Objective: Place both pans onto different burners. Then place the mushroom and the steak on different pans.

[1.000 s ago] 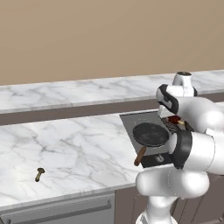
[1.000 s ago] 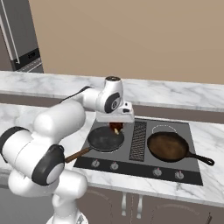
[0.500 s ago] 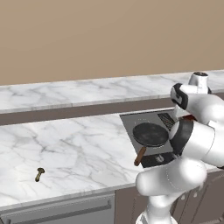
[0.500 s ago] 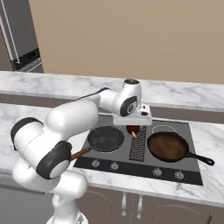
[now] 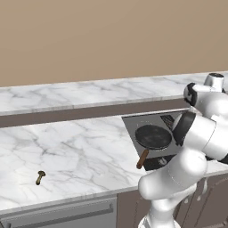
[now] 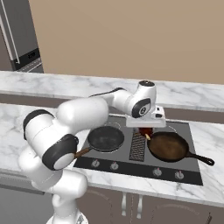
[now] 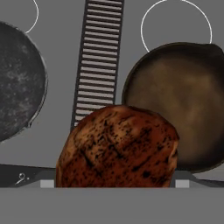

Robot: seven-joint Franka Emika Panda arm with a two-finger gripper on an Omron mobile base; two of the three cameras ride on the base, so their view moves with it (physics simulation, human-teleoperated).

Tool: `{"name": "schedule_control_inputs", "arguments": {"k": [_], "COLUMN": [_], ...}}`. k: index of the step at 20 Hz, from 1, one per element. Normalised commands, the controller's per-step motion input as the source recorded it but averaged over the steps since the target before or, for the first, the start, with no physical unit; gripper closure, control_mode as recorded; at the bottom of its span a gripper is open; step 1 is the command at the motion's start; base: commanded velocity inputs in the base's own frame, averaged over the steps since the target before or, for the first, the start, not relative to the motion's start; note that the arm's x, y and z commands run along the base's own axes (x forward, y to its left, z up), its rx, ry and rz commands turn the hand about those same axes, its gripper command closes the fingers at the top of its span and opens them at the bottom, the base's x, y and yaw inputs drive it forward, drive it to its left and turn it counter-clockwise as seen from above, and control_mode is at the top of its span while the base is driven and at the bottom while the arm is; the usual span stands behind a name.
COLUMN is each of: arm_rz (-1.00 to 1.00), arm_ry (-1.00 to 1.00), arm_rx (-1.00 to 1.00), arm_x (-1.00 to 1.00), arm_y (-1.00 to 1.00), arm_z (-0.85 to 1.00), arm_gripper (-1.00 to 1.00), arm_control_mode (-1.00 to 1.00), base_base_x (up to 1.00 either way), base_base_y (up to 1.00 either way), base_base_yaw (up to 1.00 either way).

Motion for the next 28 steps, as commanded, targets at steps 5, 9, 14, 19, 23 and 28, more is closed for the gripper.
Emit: {"name": "schedule_control_inputs", "arguments": {"k": [5,9,14,19,23,28], "arm_rz": [0.00,0.00,0.00,0.00,0.00,0.00], "arm_ry": [0.00,0.00,-0.01,-0.01,0.00,0.00], "arm_rx": [0.00,0.00,0.00,0.00,0.01,0.01], "arm_x": [0.15,0.24,0.15,0.08,0.10,0.15], "arm_y": [-0.36,-0.33,-0.35,-0.31,-0.25,-0.13], "arm_z": [-0.07,-0.21,-0.32,-0.37,-0.25,-0.15], "arm_gripper": [1.00,1.00,1.00,1.00,1.00,1.00], "arm_control_mode": [-1.00,-1.00,-1.00,-1.00,-1.00,-1.00], "base_base_x": [0.00,0.00,0.00,0.00,0.00,0.00], "base_base_y": [0.00,0.00,0.00,0.00,0.00,0.00], "base_base_yaw": [0.00,0.00,0.00,0.00,0.00,0.00]}}
